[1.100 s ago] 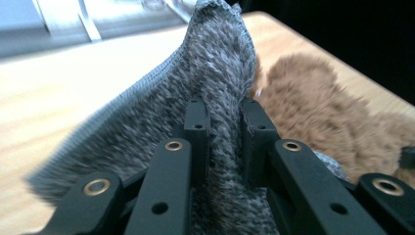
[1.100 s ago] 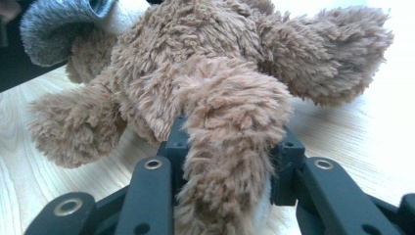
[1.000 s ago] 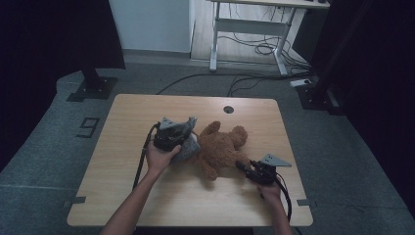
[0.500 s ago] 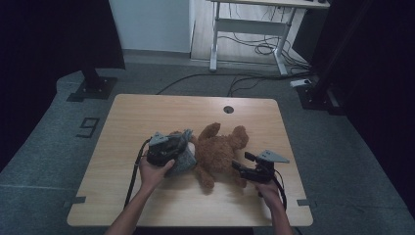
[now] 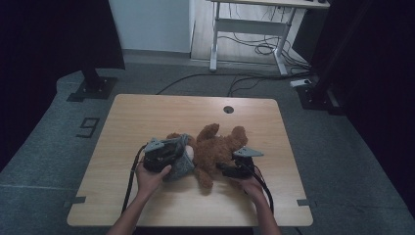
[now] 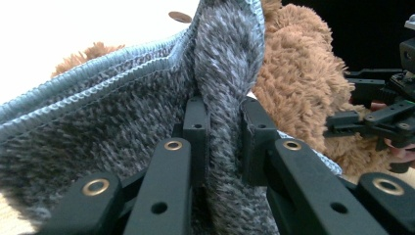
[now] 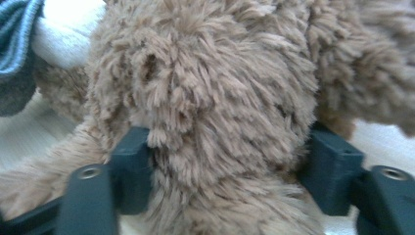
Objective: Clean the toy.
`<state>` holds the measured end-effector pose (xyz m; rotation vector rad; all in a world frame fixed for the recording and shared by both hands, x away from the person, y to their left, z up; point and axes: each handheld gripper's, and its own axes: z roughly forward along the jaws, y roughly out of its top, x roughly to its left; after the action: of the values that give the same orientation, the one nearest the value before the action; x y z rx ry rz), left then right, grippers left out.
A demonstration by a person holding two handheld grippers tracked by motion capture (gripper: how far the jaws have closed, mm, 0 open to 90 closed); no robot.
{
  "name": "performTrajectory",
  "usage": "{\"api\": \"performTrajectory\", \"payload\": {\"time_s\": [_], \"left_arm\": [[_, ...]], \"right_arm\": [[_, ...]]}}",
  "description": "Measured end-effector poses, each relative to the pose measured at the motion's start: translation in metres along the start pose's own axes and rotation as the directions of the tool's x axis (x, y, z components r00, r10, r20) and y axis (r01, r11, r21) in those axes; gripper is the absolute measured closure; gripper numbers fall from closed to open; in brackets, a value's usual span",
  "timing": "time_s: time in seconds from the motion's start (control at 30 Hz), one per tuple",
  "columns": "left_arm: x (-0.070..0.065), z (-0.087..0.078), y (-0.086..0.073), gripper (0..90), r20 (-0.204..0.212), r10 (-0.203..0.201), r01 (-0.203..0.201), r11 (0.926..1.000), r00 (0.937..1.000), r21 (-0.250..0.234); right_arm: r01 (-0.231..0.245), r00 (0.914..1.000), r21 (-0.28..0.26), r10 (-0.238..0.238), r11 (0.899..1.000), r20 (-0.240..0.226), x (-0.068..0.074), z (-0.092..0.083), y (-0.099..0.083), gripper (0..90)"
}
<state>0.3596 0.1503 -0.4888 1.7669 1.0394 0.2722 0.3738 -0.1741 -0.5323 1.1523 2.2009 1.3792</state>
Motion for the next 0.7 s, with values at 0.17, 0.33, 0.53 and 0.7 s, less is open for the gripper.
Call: {"api": "performTrajectory", "payload": {"time_s": [0.17, 0.33, 0.53, 0.7], "left_arm": [[-0.011, -0.004, 0.004, 75.8, -0.034, 0.038, -0.037, 0.9992, 0.9987, 0.015], [-0.030, -0.010, 0.027, 76.0, -0.036, 0.073, -0.074, 0.9972, 0.9967, -0.011], [-0.086, 0.007, 0.058, 76.0, 0.039, 0.179, -0.178, 0.9837, 0.9831, -0.027], [-0.122, 0.058, 0.057, 75.9, 0.097, 0.187, -0.191, 0.9808, 0.9777, 0.039]], "right_arm": [[0.063, 0.9977, -0.033, -0.063, 0.997, 0.024, 0.000, 0.001, -0.003, 42.8], [0.074, 0.9968, -0.055, -0.072, 0.996, 0.035, 0.001, 0.000, -0.007, 45.6], [0.102, 0.9945, -0.073, -0.100, 0.992, 0.030, 0.004, -0.004, -0.012, 46.8], [0.107, 0.9942, -0.074, -0.105, 0.992, 0.025, 0.005, -0.006, -0.014, 46.8]]}}
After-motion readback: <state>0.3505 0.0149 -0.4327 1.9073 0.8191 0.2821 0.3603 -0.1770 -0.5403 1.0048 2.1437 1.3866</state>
